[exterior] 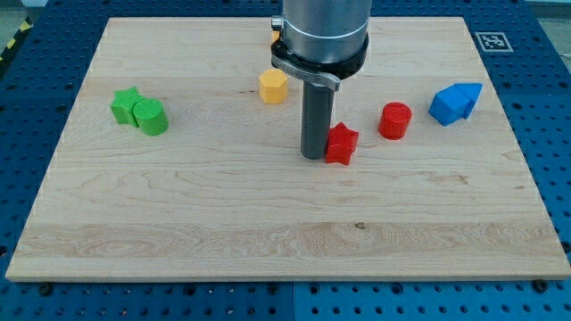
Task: Slide the green star and green circle slightly down and right
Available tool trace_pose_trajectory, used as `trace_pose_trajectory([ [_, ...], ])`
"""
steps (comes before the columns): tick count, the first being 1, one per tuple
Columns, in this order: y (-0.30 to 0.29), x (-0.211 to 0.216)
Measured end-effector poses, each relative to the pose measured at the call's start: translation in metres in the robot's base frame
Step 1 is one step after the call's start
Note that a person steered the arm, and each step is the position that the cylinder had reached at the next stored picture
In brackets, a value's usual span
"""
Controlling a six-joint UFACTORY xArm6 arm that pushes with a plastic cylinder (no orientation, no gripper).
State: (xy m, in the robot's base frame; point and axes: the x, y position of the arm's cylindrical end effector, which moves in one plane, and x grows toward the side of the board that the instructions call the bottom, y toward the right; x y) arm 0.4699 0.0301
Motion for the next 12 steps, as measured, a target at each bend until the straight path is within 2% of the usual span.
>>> trace_pose_trajectory([
  [1,-0.026,0.005],
  [4,-0.219,0.009],
  [5,-0.294,0.001],
  [6,-0.333,-0.024],
  [7,-0.335,-0.027],
  [8,-0.334,-0.065],
  [9,-0.334,-0.125],
  [10,-0.334,-0.129],
  [12,-0.316,-0.096],
])
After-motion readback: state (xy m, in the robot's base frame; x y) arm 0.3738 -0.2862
